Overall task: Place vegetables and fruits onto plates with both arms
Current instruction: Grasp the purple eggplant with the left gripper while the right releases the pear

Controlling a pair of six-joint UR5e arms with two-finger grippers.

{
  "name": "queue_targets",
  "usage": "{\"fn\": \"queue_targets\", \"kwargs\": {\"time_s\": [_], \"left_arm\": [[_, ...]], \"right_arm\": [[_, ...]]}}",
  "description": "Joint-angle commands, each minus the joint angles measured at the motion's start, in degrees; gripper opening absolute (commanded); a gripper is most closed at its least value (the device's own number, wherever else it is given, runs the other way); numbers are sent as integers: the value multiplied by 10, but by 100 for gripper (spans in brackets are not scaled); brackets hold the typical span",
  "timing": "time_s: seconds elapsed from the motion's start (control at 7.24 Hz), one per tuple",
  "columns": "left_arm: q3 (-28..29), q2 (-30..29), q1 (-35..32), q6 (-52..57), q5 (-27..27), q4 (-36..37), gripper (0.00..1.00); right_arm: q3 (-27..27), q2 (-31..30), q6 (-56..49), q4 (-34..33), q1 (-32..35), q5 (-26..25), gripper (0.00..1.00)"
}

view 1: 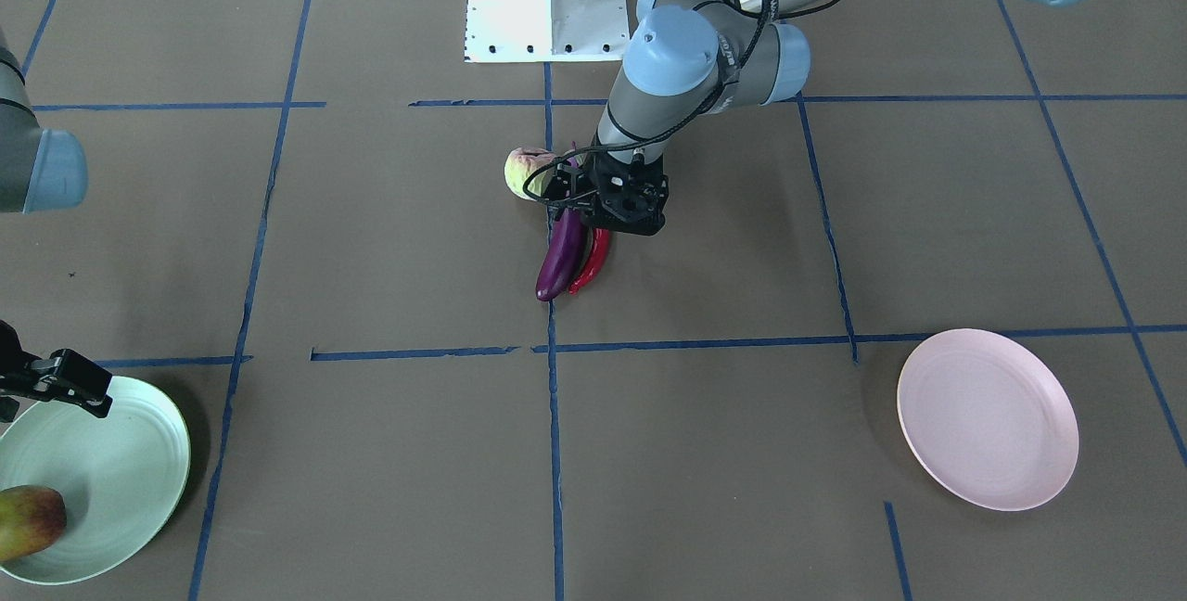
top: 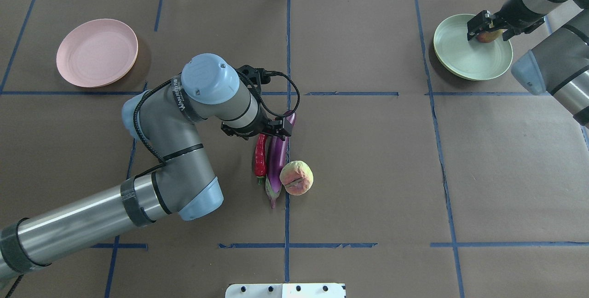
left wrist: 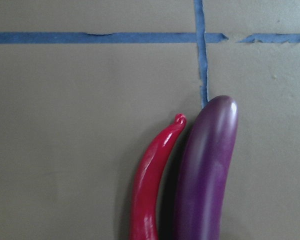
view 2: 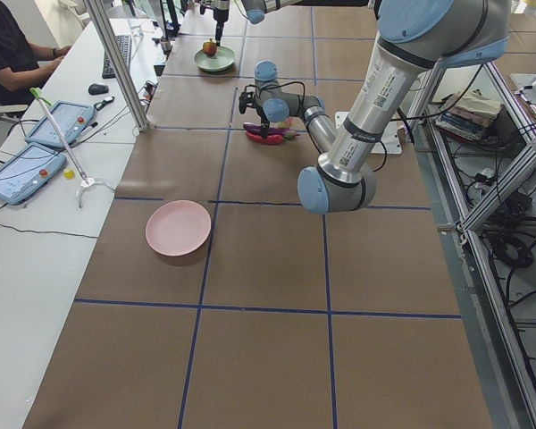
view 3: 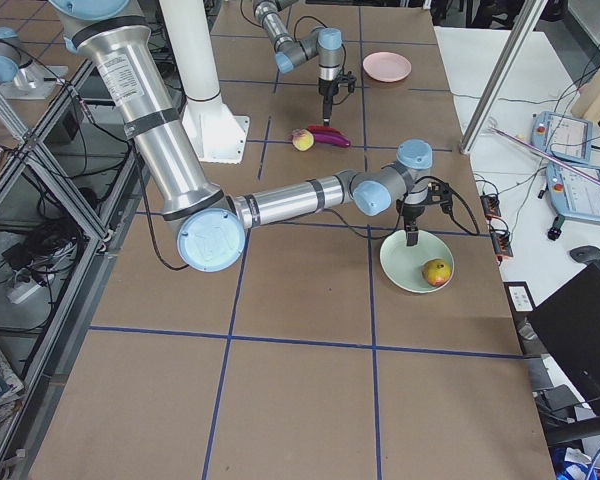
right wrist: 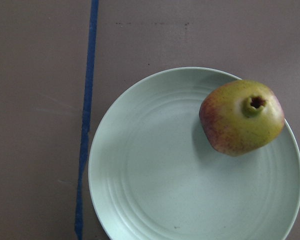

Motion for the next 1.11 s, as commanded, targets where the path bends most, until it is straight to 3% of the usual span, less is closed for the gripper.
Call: {"fn": "queue_targets", "kwargs": {"time_s": [0.0,0.41,0.55,0.69,0.97], "left_arm": [[53,-40,15,1,27,-10,92],[71,-42,32,1,51,-10,67],[70,-42,31,-1,51,-9,43],[67,-44,29,-2,50,-11,5],[44,-52,5,-27,50,-20,0]], "right_arm": [[9,-1,1,0,0,7,100],[13,-8,2,1,0,15,100],[15,-9,4,1,-2,14,100],[20,-9,11,3,-2,16,100],[72,-18,67,1,-4,70,100]]}}
